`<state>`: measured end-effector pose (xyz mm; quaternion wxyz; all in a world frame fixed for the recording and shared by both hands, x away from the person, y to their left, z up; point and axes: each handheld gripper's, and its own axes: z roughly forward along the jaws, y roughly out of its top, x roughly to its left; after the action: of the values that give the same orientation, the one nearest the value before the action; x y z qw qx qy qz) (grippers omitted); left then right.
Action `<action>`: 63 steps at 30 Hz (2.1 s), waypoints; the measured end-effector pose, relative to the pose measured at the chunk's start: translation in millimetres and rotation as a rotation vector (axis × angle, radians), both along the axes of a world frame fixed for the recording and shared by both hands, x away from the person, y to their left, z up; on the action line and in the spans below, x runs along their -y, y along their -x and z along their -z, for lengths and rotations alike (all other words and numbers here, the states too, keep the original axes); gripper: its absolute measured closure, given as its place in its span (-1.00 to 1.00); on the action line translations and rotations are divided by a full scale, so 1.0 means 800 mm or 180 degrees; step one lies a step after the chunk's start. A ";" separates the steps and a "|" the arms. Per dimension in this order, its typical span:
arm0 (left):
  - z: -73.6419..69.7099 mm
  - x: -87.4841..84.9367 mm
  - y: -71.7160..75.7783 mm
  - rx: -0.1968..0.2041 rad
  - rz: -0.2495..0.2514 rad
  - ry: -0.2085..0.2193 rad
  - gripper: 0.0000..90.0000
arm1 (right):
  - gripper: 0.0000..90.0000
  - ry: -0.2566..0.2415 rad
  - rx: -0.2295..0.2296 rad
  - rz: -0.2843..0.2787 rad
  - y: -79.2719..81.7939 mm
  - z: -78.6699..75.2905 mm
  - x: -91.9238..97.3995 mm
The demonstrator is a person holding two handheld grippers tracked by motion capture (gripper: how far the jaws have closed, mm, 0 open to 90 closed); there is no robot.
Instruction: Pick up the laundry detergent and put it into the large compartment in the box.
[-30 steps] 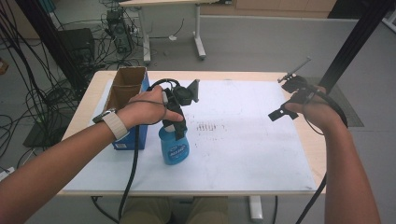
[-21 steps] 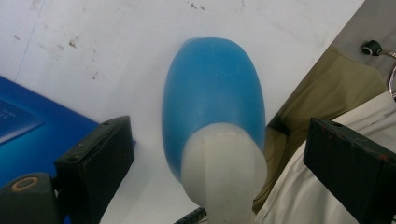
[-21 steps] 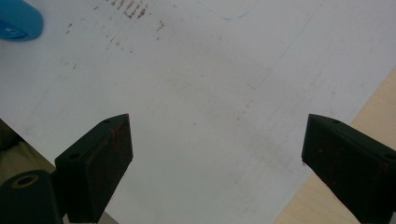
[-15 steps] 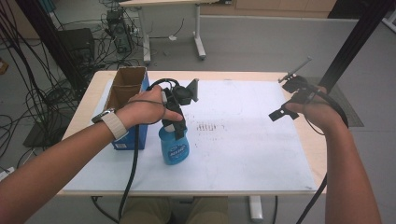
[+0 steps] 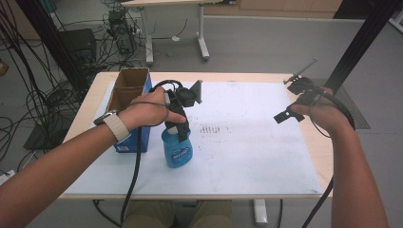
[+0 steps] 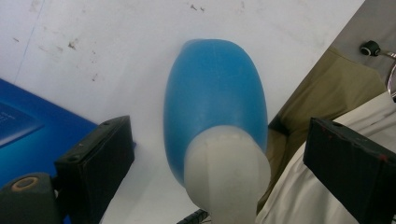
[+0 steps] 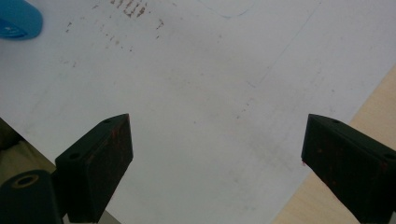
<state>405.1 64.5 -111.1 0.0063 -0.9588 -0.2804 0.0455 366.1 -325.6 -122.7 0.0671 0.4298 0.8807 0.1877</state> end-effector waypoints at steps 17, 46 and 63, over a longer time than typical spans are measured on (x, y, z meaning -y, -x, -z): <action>0.000 -0.002 0.001 0.0007 0.0009 0.0016 -0.80 | -0.81 0.0002 -0.0007 -0.0003 -0.001 0.001 -0.001; 0.005 -0.006 -0.002 -0.0014 -0.0031 0.0021 -0.80 | -0.81 -0.0006 -0.0017 -0.0021 -0.003 0.002 -0.004; 0.007 -0.006 -0.002 -0.0017 -0.0043 0.0034 -0.80 | -0.81 -0.0006 -0.0018 -0.0012 -0.003 0.002 -0.002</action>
<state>406.6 69.4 -116.4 0.0017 -0.9568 -0.2865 0.0495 368.4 -323.8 -124.7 0.0639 0.4287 0.8814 0.1875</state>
